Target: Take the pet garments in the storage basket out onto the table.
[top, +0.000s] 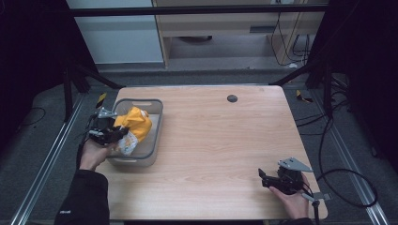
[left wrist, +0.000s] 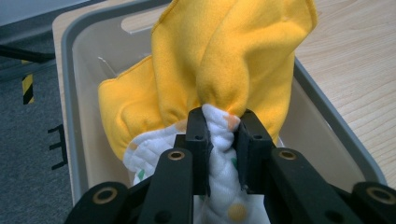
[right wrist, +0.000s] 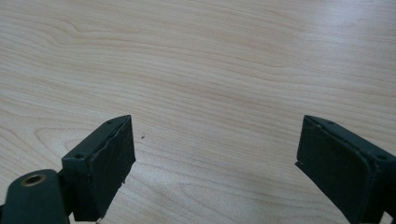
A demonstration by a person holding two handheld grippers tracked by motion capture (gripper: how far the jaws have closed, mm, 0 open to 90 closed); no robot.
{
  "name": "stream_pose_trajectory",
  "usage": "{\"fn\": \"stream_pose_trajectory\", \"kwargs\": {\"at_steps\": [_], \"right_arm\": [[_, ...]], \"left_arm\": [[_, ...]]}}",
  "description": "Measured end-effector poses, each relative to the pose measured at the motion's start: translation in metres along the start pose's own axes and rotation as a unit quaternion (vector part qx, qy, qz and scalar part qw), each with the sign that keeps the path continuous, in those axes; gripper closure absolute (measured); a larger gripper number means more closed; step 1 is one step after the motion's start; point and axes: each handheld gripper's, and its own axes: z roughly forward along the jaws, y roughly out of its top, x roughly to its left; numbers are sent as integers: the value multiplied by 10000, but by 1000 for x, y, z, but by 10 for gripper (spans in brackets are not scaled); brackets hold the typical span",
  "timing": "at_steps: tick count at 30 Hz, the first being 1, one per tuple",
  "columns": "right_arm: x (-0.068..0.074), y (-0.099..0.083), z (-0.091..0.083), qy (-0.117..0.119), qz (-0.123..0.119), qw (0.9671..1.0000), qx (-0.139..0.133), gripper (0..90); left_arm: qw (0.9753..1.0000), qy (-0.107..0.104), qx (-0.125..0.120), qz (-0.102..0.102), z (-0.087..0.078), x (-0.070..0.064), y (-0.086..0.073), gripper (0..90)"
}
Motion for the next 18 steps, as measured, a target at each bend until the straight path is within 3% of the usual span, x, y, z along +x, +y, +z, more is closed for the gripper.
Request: {"fn": "stream_pose_trajectory", "kwargs": {"at_steps": [18], "right_arm": [[0, 1, -1, 0, 35, 10000, -34, 114]], "left_arm": [[9994, -4, -255, 245, -36, -8, 19, 767]]}}
